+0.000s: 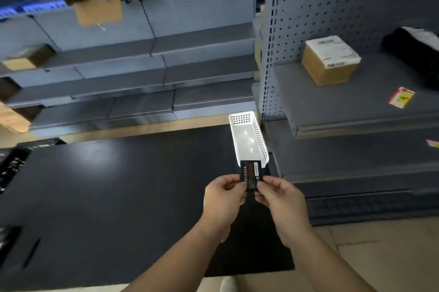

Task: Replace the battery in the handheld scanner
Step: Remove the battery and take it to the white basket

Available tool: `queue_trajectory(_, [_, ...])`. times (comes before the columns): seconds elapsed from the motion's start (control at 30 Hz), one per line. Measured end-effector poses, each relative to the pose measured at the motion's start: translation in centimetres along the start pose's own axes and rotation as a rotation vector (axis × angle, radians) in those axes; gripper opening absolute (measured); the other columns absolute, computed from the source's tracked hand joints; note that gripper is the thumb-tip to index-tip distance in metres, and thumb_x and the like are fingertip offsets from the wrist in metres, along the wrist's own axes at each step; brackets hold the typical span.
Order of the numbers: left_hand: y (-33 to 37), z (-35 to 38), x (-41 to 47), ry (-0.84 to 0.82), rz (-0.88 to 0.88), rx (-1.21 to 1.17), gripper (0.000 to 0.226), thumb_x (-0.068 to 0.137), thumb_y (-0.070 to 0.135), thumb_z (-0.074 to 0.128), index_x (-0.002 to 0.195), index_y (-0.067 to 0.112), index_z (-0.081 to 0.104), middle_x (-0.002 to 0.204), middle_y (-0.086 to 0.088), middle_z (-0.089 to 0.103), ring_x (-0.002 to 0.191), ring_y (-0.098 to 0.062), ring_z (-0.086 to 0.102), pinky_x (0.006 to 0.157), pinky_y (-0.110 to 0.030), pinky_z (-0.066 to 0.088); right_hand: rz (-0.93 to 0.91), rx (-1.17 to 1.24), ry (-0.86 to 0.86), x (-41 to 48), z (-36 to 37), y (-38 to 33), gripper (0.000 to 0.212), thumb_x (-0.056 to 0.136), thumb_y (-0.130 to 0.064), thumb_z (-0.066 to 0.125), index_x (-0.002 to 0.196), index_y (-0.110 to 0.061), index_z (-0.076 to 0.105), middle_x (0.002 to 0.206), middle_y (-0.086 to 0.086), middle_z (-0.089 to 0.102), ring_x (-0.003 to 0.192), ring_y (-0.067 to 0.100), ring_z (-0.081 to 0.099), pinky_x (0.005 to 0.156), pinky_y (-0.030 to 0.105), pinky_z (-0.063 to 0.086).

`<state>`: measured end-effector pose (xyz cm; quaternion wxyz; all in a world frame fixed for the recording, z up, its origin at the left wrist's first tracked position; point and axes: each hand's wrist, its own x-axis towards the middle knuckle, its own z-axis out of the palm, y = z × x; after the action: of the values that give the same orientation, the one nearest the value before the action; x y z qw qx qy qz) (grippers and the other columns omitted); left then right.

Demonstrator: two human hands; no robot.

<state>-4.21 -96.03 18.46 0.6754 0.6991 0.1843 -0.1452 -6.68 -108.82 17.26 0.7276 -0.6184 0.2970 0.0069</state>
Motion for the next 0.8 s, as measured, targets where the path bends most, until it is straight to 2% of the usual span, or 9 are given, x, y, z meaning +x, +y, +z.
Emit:
queue_trajectory(0.2, [-0.3, -0.5, 4.0, 0.032, -0.051, 0.007, 0.012, 0.086, 0.008, 0.07, 0.094, 0.017, 0.074, 0.084, -0.003, 0.079, 0.077, -0.018, 0.074, 0.074, -0.031, 0.062, 0.048, -0.043, 0.02, 3.3, 2.2, 0.4, 0.017, 0.087, -0.006, 0.07, 0.102, -0.015, 0.069, 0.093, 0.002, 0.075, 0.082, 0.016, 0.074, 0.076, 0.03, 0.06])
queue_trajectory(0.33, [-0.7, 2.0, 8.6, 0.047, -0.111, 0.032, 0.011, 0.086, 0.009, 0.07, 0.091, 0.018, 0.074, 0.082, -0.002, 0.078, 0.079, -0.02, 0.075, 0.074, -0.031, 0.063, 0.12, -0.04, 0.135, 8.5, 2.7, 1.0, 0.014, 0.087, -0.005, 0.071, 0.1, -0.009, 0.07, 0.09, 0.007, 0.074, 0.082, 0.02, 0.073, 0.073, 0.03, 0.06])
queue_trajectory(0.47, [-1.5, 5.3, 14.3, 0.134, -0.19, 0.052, 0.014, 0.085, 0.008, 0.069, 0.08, 0.02, 0.075, 0.076, -0.003, 0.077, 0.074, -0.019, 0.074, 0.069, -0.029, 0.062, 0.138, -0.181, 0.172, 15.0, 3.1, 2.0, 0.009, 0.089, -0.01, 0.069, 0.098, -0.013, 0.071, 0.085, 0.003, 0.073, 0.079, 0.016, 0.072, 0.075, 0.029, 0.06])
queue_trajectory(0.57, [-2.8, 7.0, 18.8, 0.196, -0.233, 0.13, 0.012, 0.085, 0.012, 0.069, 0.083, 0.02, 0.077, 0.079, -0.002, 0.077, 0.074, -0.018, 0.073, 0.071, -0.033, 0.062, 0.168, -0.292, 0.116, 20.0, 3.8, 2.9, 0.004, 0.092, -0.012, 0.065, 0.093, -0.015, 0.068, 0.08, 0.003, 0.071, 0.077, 0.018, 0.072, 0.08, 0.037, 0.06])
queue_trajectory(0.63, [-3.7, 7.7, 21.4, 0.225, -0.247, 0.197, 0.011, 0.085, 0.013, 0.069, 0.087, 0.018, 0.078, 0.082, -0.002, 0.076, 0.075, -0.019, 0.072, 0.073, -0.036, 0.063, 0.216, -0.346, 0.105, 22.8, 4.5, 3.5, 0.004, 0.091, -0.01, 0.065, 0.09, -0.009, 0.069, 0.076, 0.005, 0.07, 0.075, 0.023, 0.073, 0.081, 0.042, 0.061])
queue_trajectory(0.7, [-4.3, 8.2, 23.3, 0.238, -0.237, 0.291, 0.011, 0.087, 0.013, 0.068, 0.088, 0.015, 0.078, 0.082, -0.002, 0.075, 0.075, -0.019, 0.071, 0.073, -0.035, 0.063, 0.259, -0.398, 0.141, 25.1, 5.1, 4.2, 0.009, 0.086, -0.004, 0.066, 0.078, -0.006, 0.068, 0.071, 0.008, 0.069, 0.072, 0.027, 0.073, 0.078, 0.047, 0.061])
queue_trajectory(0.8, [-4.9, 8.6, 24.8, 0.245, -0.219, 0.44, 0.015, 0.09, 0.009, 0.063, 0.085, 0.007, 0.077, 0.081, -0.006, 0.074, 0.072, -0.022, 0.07, 0.07, -0.033, 0.061, 0.33, -0.461, 0.202, 27.0, 5.7, 4.7, 0.006, 0.08, 0.0, 0.071, 0.077, 0.001, 0.066, 0.069, 0.011, 0.068, 0.065, 0.025, 0.071, 0.069, 0.043, 0.061])
